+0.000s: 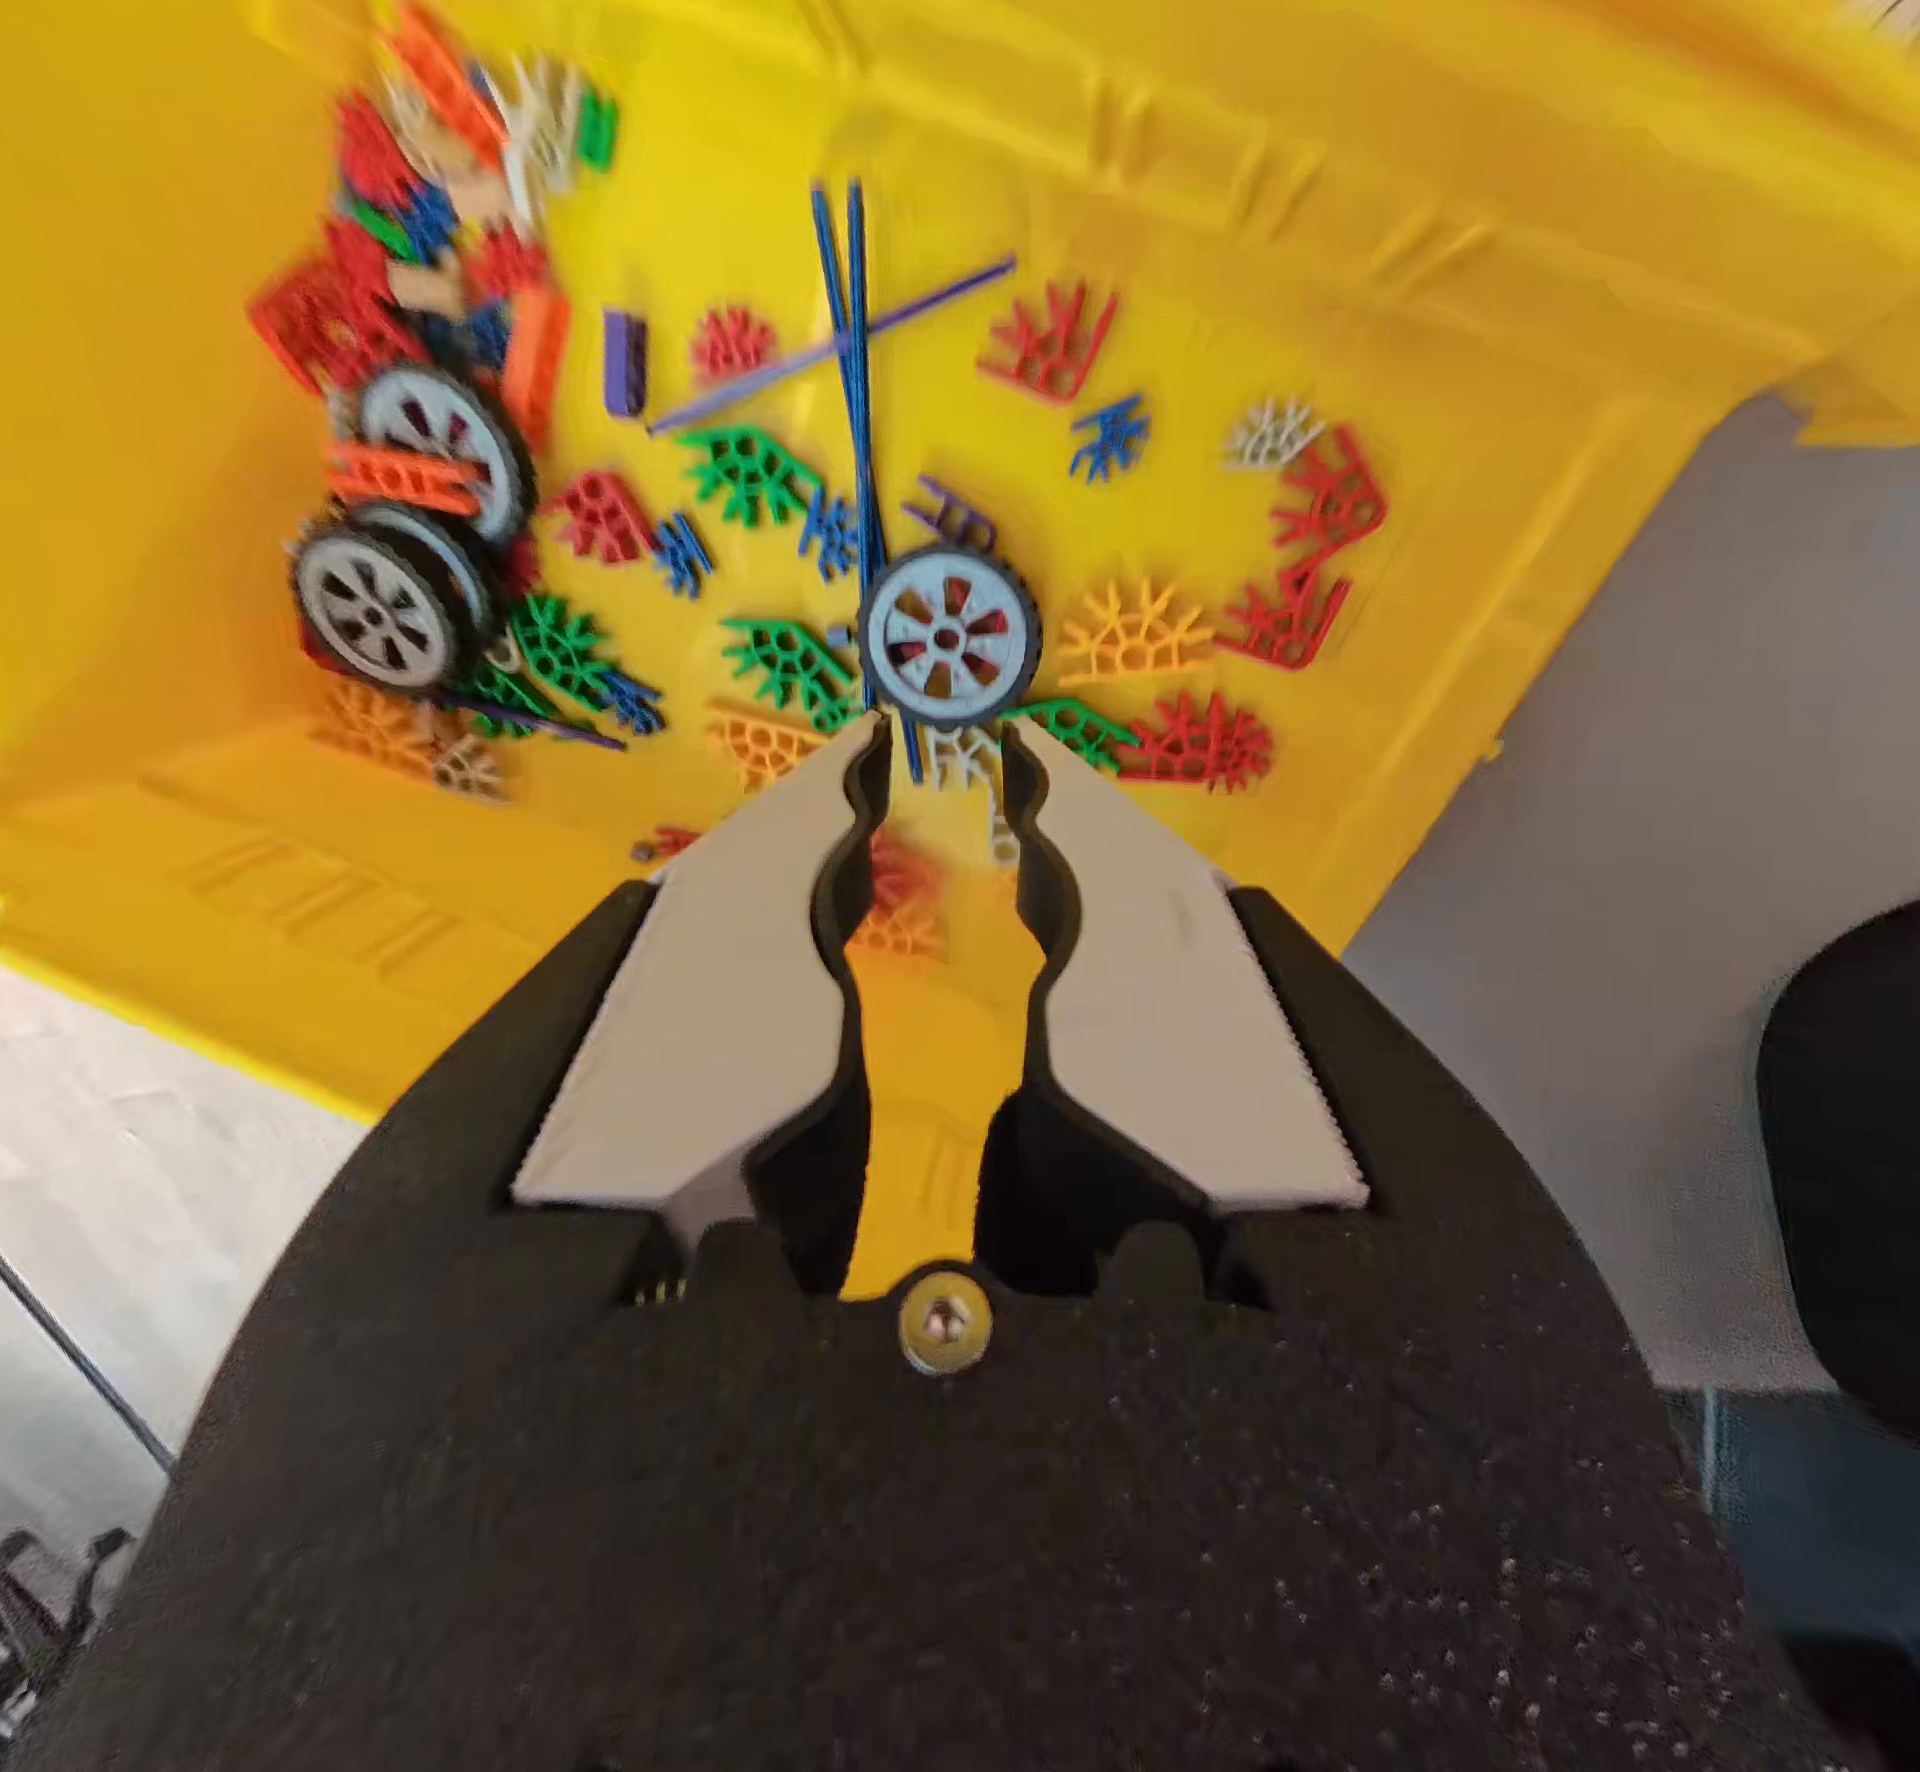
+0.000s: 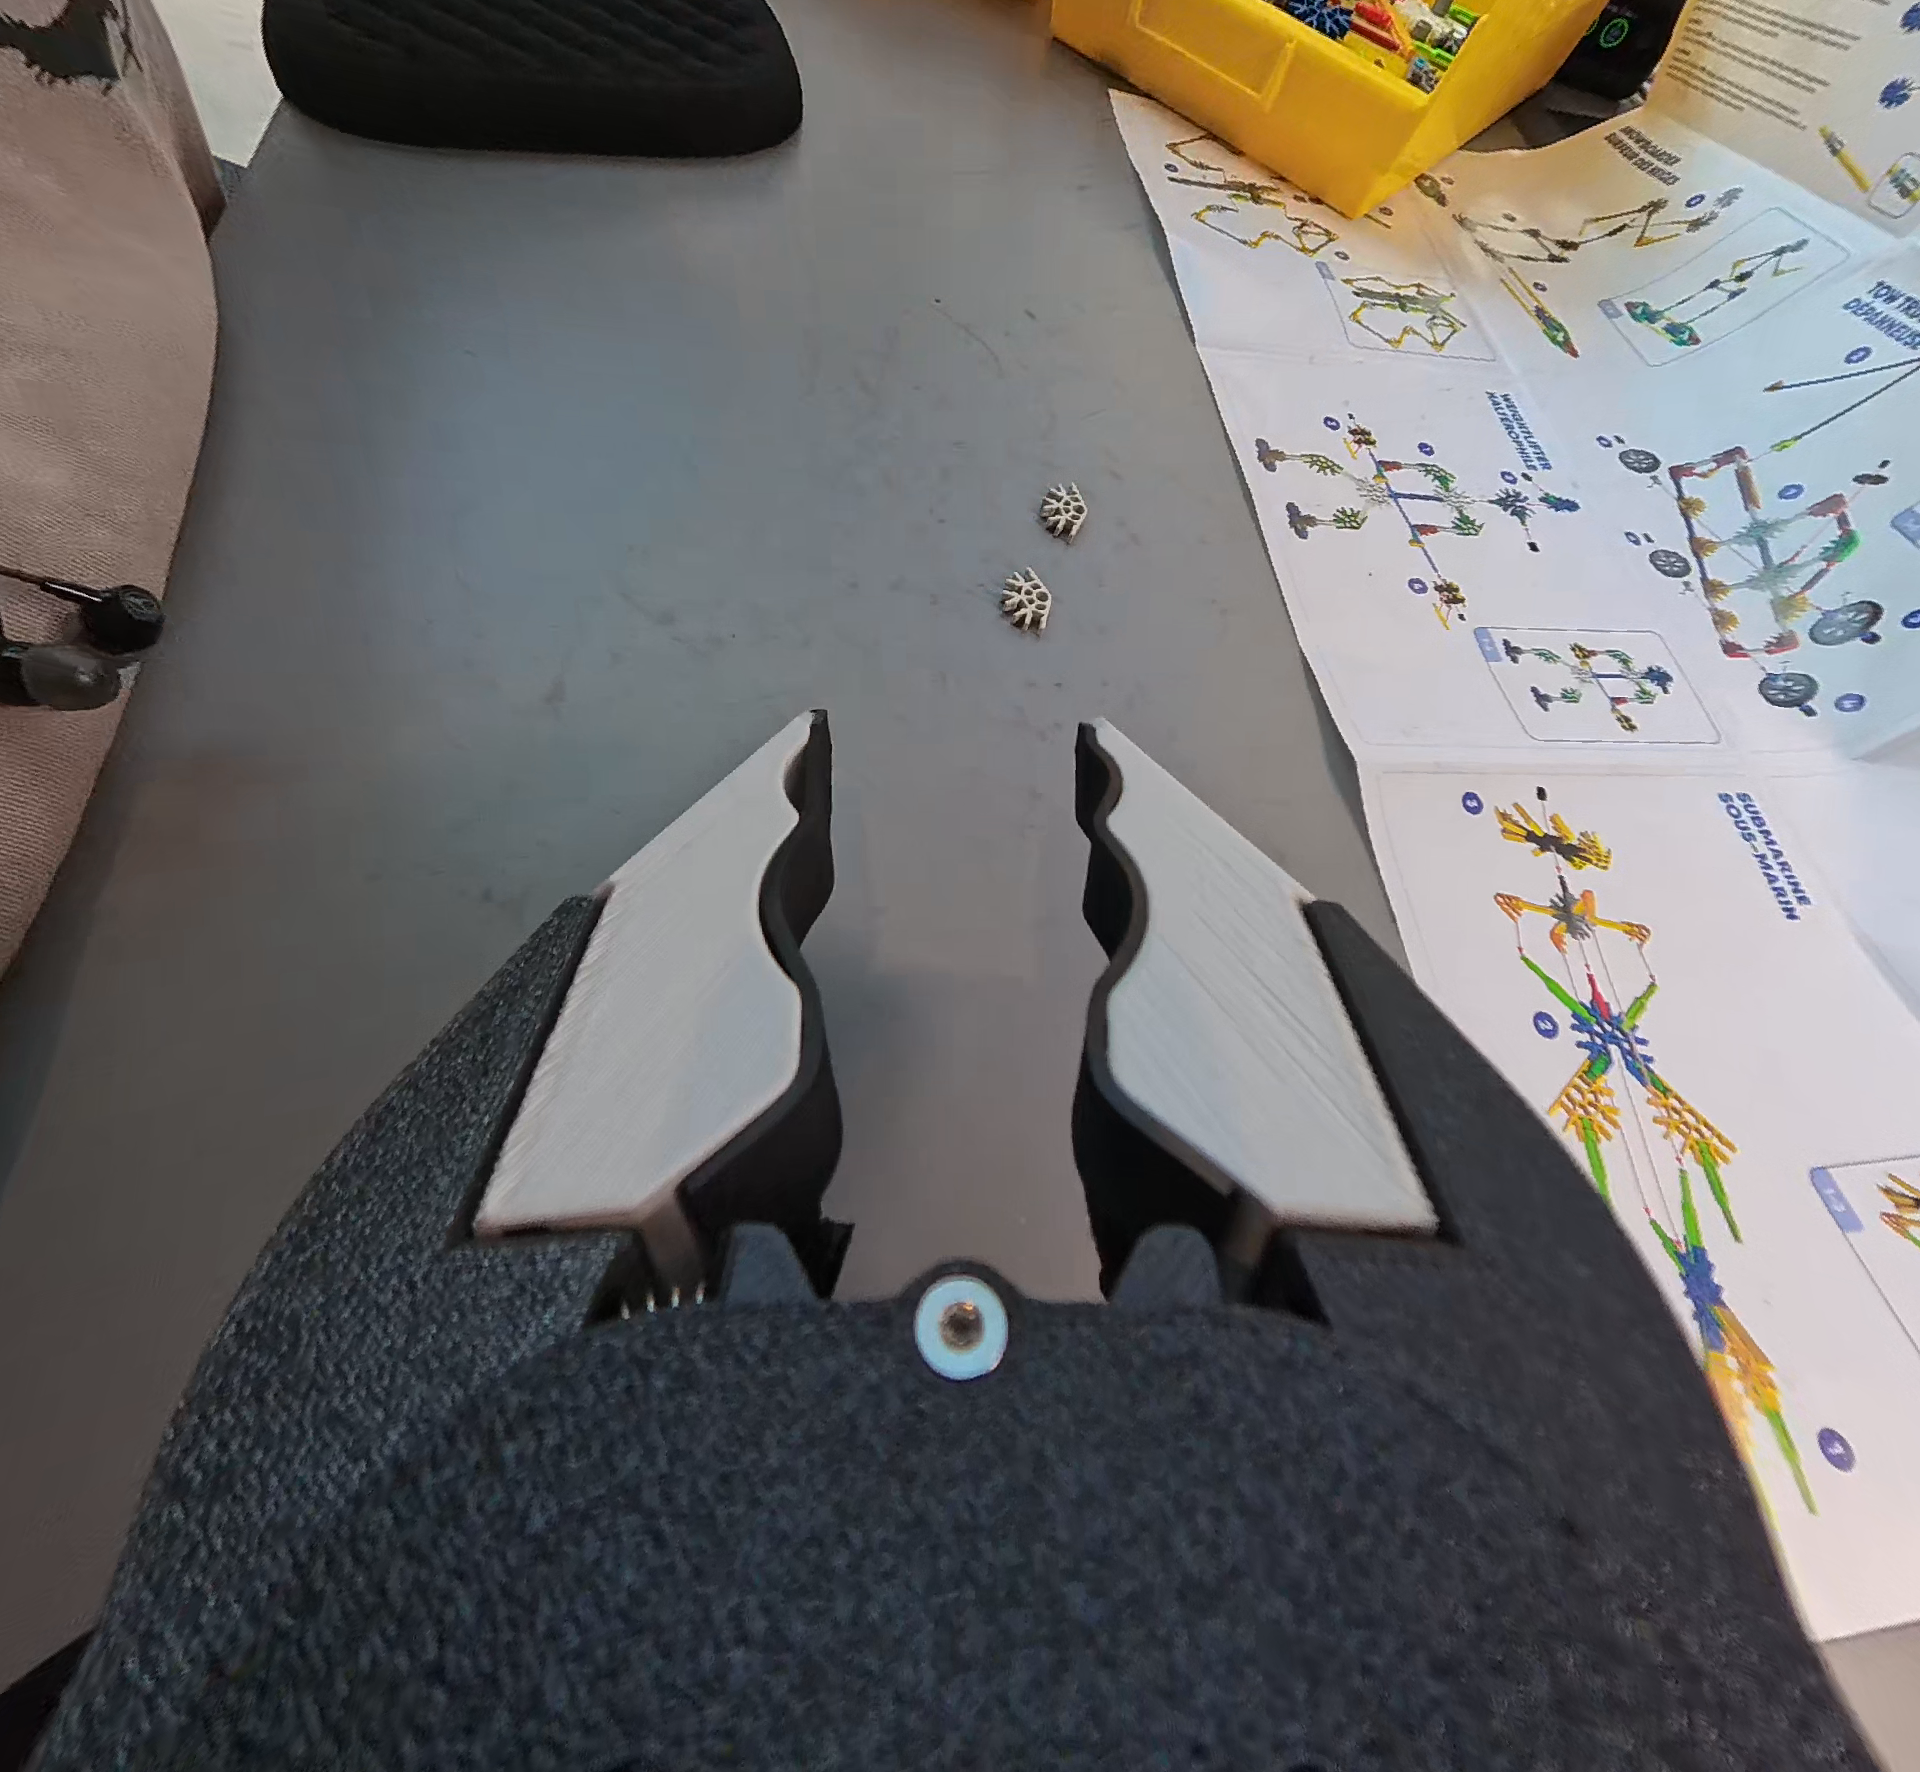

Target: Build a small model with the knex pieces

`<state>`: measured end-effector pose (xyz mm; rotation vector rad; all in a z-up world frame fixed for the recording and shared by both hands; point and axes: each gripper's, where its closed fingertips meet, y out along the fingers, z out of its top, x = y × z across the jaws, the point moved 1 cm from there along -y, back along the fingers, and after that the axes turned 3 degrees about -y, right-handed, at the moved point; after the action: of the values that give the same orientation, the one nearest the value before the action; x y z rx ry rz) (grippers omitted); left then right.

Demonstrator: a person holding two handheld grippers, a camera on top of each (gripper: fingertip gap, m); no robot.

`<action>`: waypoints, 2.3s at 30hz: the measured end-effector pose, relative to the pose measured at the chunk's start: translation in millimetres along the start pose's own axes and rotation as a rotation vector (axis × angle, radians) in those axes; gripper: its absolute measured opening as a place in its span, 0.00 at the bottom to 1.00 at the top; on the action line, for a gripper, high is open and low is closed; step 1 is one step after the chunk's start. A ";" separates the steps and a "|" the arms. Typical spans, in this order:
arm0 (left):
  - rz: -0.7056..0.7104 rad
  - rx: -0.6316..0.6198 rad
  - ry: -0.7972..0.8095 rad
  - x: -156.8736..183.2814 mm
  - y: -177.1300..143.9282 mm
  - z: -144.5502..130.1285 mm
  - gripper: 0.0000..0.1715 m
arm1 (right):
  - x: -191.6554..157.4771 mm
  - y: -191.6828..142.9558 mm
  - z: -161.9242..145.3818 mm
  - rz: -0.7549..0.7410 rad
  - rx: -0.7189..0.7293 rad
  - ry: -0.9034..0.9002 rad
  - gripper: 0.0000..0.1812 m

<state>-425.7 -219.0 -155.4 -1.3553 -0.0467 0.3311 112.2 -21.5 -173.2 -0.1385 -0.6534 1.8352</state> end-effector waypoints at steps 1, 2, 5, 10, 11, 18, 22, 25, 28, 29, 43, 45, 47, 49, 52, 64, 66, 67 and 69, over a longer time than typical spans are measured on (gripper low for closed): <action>-0.035 -0.069 -0.009 -3.9 9.7 -14.5 0.12 | 0.4 0.4 -0.8 0.000 -0.001 0.005 0.25; -0.045 -0.121 -0.002 -7.7 17.7 -25.9 0.12 | 1.0 0.6 -1.7 0.000 -0.001 0.012 0.25; -0.098 -0.230 0.028 -4.8 32.4 -47.6 0.11 | 2.7 1.6 -3.4 0.001 0.005 0.034 0.25; -0.106 -0.295 0.062 -4.3 38.1 -52.0 0.09 | 5.5 1.4 -3.3 -0.001 0.010 0.057 0.25; -0.087 -0.297 0.063 -8.2 38.7 -50.2 0.09 | 6.0 1.0 -2.9 -0.002 0.013 0.060 0.25; 0.071 -0.272 0.019 -52.5 26.7 -35.1 0.10 | 10.1 -1.2 -1.5 -0.009 0.029 0.086 0.25; 0.129 -0.322 0.025 -72.8 25.6 -40.7 0.12 | 11.4 -1.5 -1.5 -0.010 0.033 0.096 0.25; 0.210 -0.315 0.041 -90.7 22.3 -36.5 0.12 | 12.6 -1.5 -1.7 -0.011 0.033 0.105 0.25; 0.289 -0.300 0.058 -109.1 18.5 -29.1 0.12 | 13.9 -1.5 -1.8 -0.012 0.034 0.114 0.25; 0.298 -0.293 0.051 -113.7 17.8 -27.0 0.12 | 14.2 -1.6 -1.8 -0.013 0.034 0.115 0.25; 0.287 -0.398 0.166 -144.0 44.7 -20.5 0.13 | 20.3 0.4 -4.6 -0.031 0.019 0.149 0.25; 0.291 -0.382 0.161 -148.1 49.4 -15.7 0.14 | 21.6 0.6 -5.1 -0.033 0.017 0.158 0.25; 0.247 -0.338 0.155 -145.3 57.5 -11.0 0.16 | 22.5 0.9 -5.6 -0.033 0.015 0.165 0.25; 0.213 -0.305 0.161 -143.0 65.7 -8.9 0.18 | 22.9 1.3 -6.0 -0.032 0.013 0.171 0.25; 0.195 -0.258 0.170 -143.5 72.0 -5.6 0.16 | 23.5 2.0 -6.6 -0.028 0.010 0.180 0.25; -0.174 -0.230 0.149 -100.5 26.5 -24.7 0.09 | 20.6 1.8 -5.9 -0.022 0.015 0.162 0.25; -0.327 -0.350 0.117 -78.6 7.9 -49.3 0.09 | 19.4 2.3 -6.1 -0.017 0.013 0.157 0.25; -0.340 -0.401 0.119 -77.4 1.9 -60.1 0.07 | 18.7 2.7 -6.3 -0.014 0.010 0.153 0.25; -0.267 -0.399 0.122 -90.7 -0.5 -62.9 0.07 | 17.2 3.4 -6.6 -0.011 0.006 0.146 0.25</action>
<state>-497.9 -302.4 -154.5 -1.7386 -0.1986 0.0111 105.8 -4.3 -176.7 -0.2618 -0.5462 1.7975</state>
